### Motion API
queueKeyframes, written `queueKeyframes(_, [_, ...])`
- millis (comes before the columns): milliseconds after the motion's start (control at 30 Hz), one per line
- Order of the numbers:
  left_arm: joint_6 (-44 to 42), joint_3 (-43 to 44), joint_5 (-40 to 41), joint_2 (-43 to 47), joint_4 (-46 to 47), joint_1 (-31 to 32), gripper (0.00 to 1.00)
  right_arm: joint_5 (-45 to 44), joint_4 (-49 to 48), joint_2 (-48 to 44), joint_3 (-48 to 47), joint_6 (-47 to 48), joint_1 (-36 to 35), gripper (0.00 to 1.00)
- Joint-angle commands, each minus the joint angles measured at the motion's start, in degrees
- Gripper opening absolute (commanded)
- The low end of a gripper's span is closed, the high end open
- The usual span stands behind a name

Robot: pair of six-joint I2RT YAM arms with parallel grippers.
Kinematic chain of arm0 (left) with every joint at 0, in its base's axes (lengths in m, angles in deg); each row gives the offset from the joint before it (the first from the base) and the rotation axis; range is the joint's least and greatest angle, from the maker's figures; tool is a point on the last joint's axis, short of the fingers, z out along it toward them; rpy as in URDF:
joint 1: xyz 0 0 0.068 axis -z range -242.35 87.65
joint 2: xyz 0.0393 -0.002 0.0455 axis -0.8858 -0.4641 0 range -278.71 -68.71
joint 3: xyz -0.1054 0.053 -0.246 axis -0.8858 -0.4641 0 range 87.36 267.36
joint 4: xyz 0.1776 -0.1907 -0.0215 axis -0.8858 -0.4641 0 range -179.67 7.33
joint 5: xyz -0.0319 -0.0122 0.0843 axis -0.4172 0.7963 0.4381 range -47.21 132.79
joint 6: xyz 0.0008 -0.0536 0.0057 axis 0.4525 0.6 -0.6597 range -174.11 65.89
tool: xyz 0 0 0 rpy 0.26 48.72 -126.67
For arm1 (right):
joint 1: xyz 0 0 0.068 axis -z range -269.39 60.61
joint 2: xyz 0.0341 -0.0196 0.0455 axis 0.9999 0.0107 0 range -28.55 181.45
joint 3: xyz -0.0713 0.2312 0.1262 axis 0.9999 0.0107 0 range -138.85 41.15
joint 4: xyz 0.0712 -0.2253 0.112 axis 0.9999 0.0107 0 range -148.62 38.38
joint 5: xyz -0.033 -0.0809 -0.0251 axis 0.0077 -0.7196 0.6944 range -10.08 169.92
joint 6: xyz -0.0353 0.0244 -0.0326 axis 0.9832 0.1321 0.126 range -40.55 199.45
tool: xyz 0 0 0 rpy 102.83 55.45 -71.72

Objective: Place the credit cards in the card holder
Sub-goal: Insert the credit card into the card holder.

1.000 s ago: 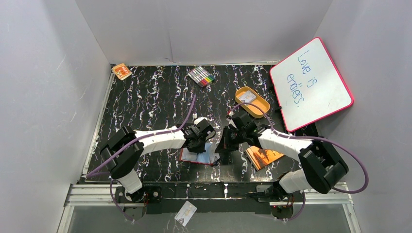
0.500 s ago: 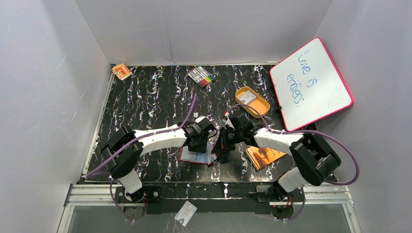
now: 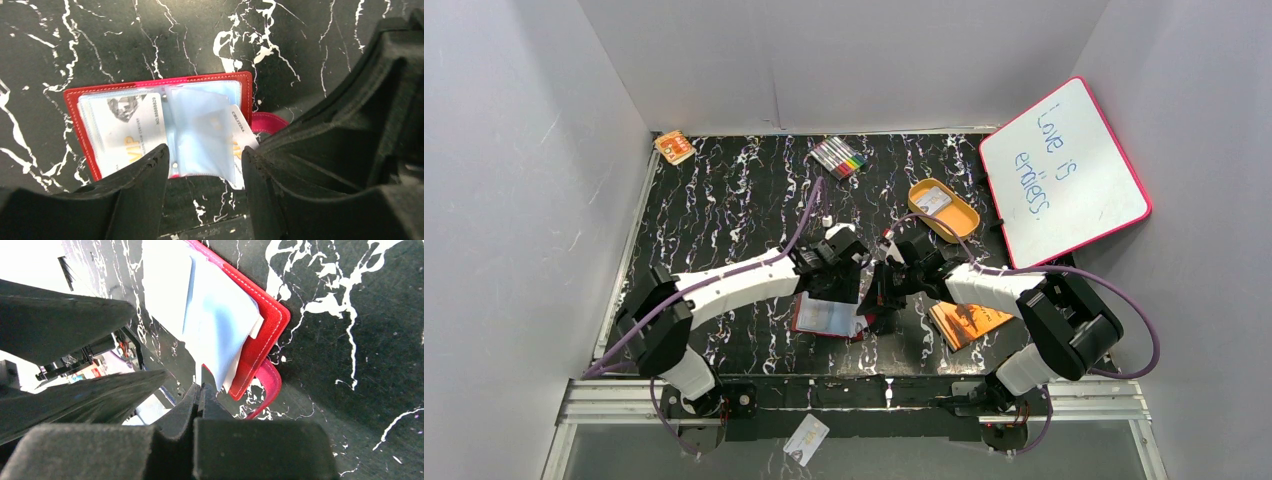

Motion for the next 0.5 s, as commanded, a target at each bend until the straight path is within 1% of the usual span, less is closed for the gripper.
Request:
queueKeyframes(0, [0.91,0.91,3.22,7.44,-4.11,-0.25,0.54,1.92,-2.46,0.22,-1.77,-0.50,-0.48,0.00])
queueKeyframes(167, [2.69,-4.53,4.67,12.24,-3.68,-1.67,0.55,1.93,-2.57,1.33,-3.72,-0.46,-1.59,0.00])
queueKeyframes(400, [4.01,-10.04,4.93,16.24,-2.39,-2.83,0.56,1.82,-3.64,3.87,-5.68,-1.48,-2.70,0.00])
queueKeyframes(467, [4.01,-11.42,4.93,17.14,-1.82,-3.36,0.56,1.94,-4.22,5.81,-6.66,-1.82,-3.24,0.00])
